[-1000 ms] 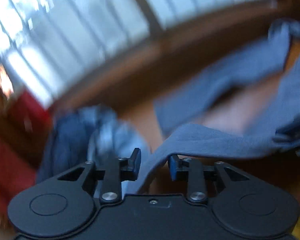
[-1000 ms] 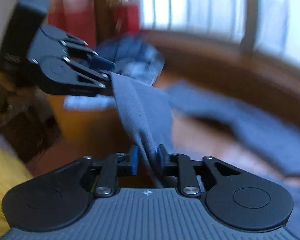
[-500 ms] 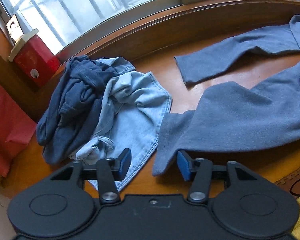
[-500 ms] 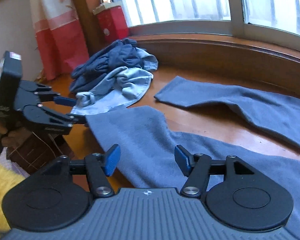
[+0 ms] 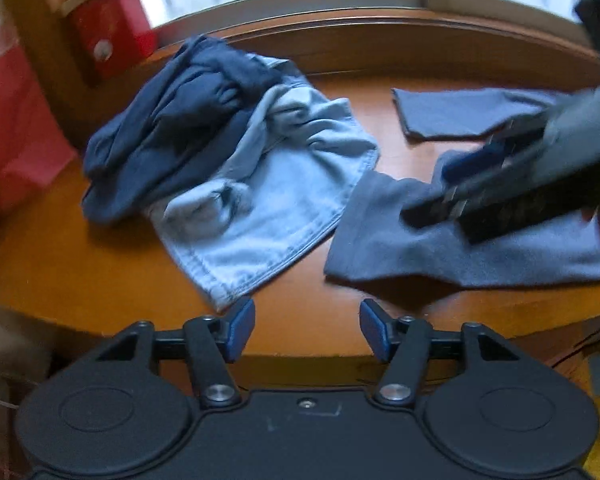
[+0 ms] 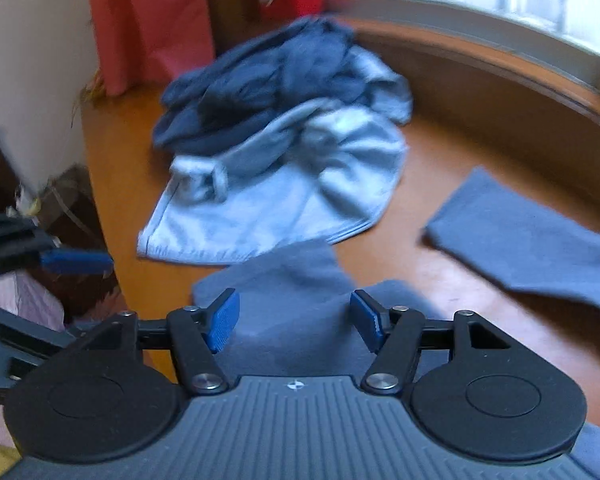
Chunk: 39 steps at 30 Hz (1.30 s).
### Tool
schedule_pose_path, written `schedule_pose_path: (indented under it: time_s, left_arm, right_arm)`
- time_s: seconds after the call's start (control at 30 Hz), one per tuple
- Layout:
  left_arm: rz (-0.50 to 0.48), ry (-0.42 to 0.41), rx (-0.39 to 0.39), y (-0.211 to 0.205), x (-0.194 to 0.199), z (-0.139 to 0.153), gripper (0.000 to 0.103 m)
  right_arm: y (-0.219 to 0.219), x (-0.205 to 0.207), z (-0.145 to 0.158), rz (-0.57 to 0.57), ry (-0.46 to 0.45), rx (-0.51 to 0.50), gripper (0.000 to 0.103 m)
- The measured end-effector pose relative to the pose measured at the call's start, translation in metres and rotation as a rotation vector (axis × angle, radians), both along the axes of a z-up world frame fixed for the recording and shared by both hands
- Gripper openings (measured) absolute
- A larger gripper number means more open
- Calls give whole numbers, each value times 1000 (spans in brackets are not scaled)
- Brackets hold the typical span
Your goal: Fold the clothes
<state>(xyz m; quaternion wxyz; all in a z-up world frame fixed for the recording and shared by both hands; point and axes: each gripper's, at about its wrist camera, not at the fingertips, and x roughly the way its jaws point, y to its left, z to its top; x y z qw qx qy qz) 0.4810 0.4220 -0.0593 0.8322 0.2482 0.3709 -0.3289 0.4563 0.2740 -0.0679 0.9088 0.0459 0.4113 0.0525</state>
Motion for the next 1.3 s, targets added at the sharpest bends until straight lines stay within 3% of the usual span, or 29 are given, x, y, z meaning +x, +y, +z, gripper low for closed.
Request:
schedule_pose_path:
  time_s: [0.2,0.43,0.77,0.97,1.3]
  left_arm:
    - [-14,29,-31,1,3,-6,60]
    - [-80,99,-77,-3,13,-12,62]
    - [-128,120,-89,-9,27,-16,63]
    - [-123,121,-97,-6,33,-16,64]
    - [-81,132,-110,6,42,-16,65]
  right_arm:
    - [27,2,-20,44,29,-144,70]
    - [21,-6,-20,-45,60,-134,73]
    - [10,-29,-17,-127,94,-132,74]
    - [32,-15,2,-97,-10,-201,74]
    - [30,0,-20,-95,56,-155,75]
